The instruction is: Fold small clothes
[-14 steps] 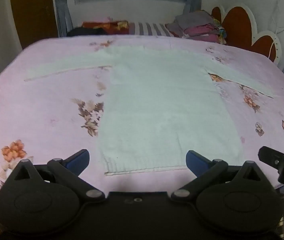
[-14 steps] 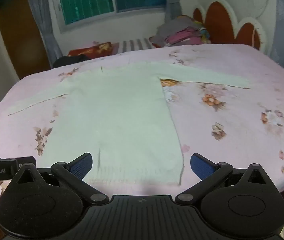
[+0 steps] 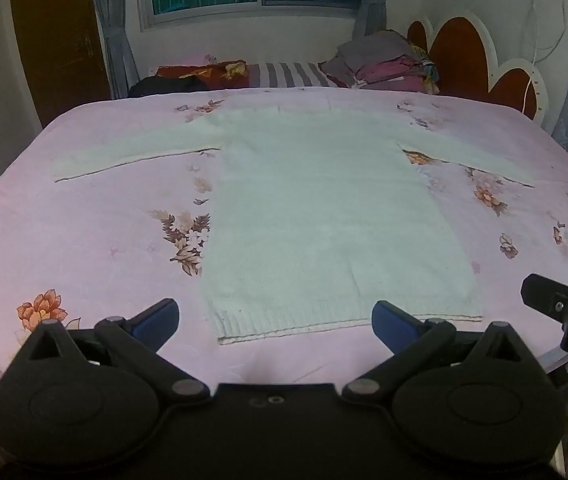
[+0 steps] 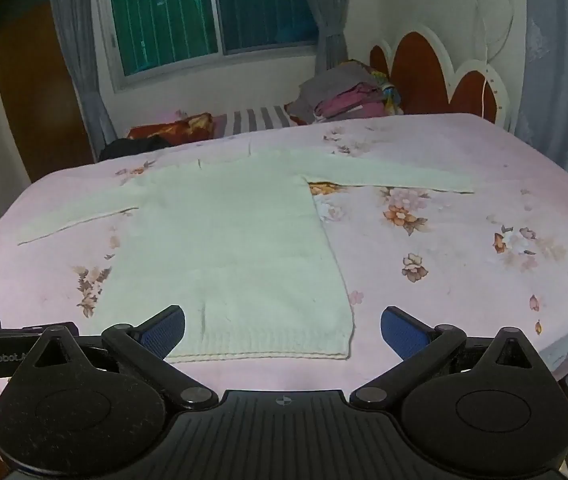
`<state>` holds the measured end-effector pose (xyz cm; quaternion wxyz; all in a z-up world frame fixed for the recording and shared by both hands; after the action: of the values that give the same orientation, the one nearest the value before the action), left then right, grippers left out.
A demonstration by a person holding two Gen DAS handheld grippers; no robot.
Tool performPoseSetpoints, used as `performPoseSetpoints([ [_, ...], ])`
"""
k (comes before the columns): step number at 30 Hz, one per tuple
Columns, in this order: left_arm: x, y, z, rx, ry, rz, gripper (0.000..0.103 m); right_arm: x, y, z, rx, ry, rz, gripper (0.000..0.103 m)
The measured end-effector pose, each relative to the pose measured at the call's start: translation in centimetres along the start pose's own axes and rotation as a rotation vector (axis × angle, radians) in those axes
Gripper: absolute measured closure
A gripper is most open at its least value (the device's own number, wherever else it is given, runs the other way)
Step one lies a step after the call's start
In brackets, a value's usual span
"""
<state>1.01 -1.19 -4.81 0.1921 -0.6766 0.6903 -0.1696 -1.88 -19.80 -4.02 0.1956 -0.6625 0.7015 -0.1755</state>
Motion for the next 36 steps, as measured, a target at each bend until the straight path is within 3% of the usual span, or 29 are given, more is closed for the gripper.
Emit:
performPoseSetpoints([
  [36,-0.3,-0.9,0.5,-0.04,0.02,-0.016,0.001,0.7,-0.9,0.7,-0.039,-0.001,0.041,0.0],
])
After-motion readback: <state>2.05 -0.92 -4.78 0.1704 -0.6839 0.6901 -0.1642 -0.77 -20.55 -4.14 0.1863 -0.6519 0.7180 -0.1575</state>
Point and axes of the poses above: each gripper's, at about its wrist camera, not at the fingertips, and z roughly the way its jaws point, x to its right, y to its underside, the point moved 9 cm from there along z, roughly the way its jaws point, and after that the axes turned 15 degrees about -x, right-handed, at the moved point
